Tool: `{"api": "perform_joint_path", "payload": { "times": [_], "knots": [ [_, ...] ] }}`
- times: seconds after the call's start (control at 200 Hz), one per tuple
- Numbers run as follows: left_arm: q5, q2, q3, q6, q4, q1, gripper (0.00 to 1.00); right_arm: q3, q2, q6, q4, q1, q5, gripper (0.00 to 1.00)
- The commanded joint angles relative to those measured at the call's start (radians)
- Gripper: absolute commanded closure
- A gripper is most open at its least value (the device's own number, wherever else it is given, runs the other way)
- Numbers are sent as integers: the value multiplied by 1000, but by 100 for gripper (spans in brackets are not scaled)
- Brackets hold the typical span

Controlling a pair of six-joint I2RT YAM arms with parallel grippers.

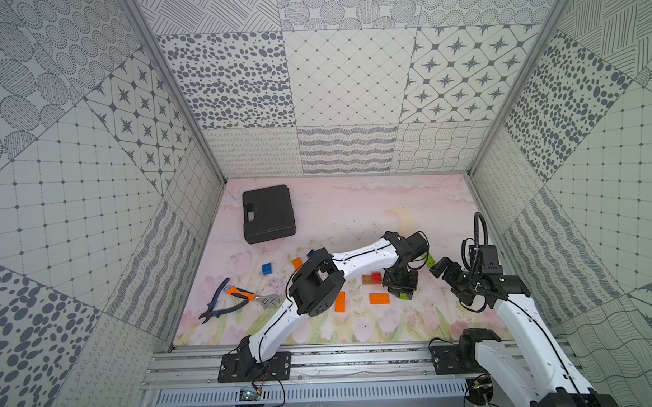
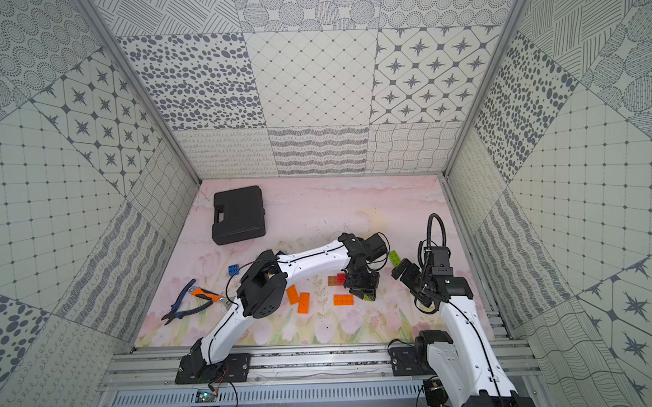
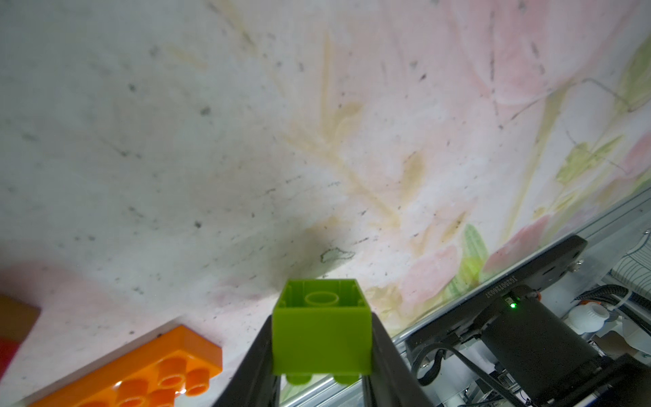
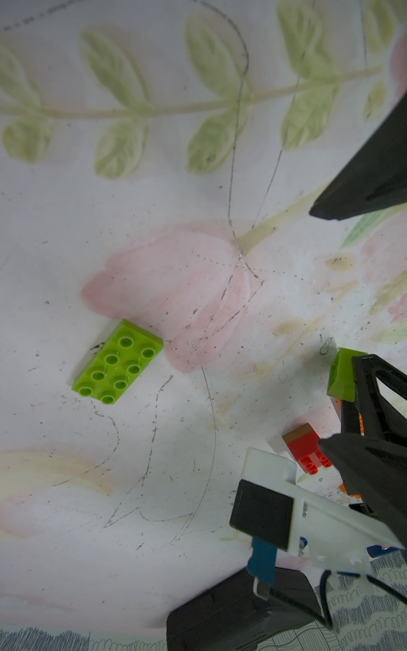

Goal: Assemble the number 5 with lego
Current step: Place the lego brick at the center of the board.

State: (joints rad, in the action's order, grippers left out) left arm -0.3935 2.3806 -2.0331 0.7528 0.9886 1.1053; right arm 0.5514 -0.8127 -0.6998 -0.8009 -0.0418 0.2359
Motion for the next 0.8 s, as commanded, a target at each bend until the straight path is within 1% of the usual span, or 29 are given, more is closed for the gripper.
{"api": "perform_joint_path", "payload": {
  "times": [0.0,0.11,0.245,0.345,0.405,0.505,0.625,0.67,0.795],
  "knots": [
    [36,24,-23,11,96,8,77,9,-12,8,-8,-8,12,1],
    [43,37,-45,10,113,7,76,12,-15,19,-7,-12,56,1],
    [48,51,-60,9,124,7,73,-16,23,5,27,-14,85,1],
    [50,61,-66,11,126,6,72,-36,37,-3,25,-17,71,1],
    [55,66,-73,11,132,5,70,-33,37,0,12,-17,47,1],
    [62,69,-84,9,136,2,69,-32,28,2,-4,-17,5,1],
    [78,75,-97,9,147,-3,61,-30,16,-1,-16,-17,-22,1],
    [85,75,-100,9,151,-5,57,-29,14,-1,-16,-16,-23,1],
    [103,62,-105,9,153,-7,51,-26,16,-1,-16,-17,-19,2]
  ]
}}
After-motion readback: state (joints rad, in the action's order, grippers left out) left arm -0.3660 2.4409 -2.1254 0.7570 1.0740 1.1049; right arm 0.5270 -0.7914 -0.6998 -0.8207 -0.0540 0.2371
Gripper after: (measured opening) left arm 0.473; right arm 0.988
